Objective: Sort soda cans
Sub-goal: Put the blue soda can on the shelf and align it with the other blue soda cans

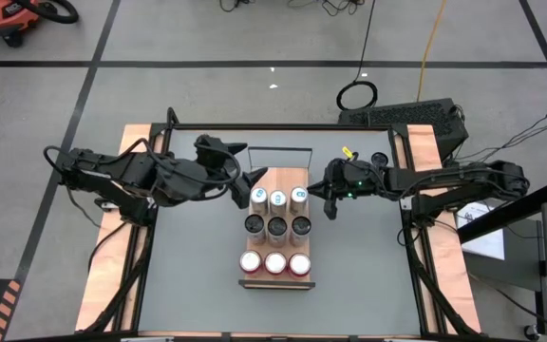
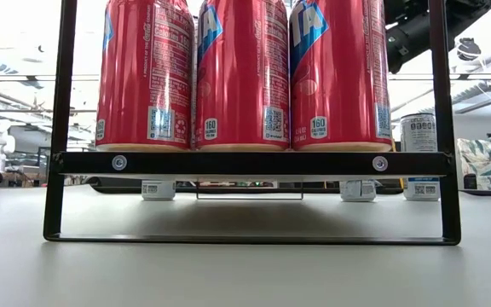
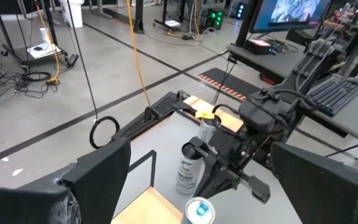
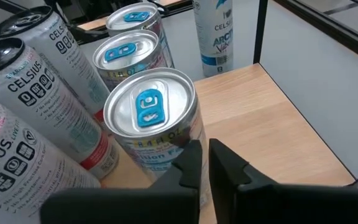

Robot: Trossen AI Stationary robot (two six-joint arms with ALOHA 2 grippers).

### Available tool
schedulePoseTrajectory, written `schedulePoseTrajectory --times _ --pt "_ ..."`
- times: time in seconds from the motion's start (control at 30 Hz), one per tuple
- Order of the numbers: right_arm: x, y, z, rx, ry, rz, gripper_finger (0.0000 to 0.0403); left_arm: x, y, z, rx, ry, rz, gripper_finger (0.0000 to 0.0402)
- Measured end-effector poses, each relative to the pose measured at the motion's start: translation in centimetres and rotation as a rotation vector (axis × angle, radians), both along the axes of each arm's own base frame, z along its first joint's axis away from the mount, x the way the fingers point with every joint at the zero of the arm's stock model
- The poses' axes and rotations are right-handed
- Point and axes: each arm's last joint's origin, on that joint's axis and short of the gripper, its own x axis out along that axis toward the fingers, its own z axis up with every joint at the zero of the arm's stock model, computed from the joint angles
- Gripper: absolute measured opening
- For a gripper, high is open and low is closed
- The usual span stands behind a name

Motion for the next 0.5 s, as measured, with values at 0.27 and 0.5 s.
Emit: schedulePoseTrajectory --times 0.27,0.5 --pt "-0.13 0.26 0.19 0.033 -0.009 0.020 0.0000 0.03 0.19 -0.07 0.002 0.008 0.007 0.0389" --pt "-0.32 0.58 0.38 0.051 -0.014 0.025 0.0000 -0.03 0.69 -0.44 -0.012 0.036 0.026 0.0389"
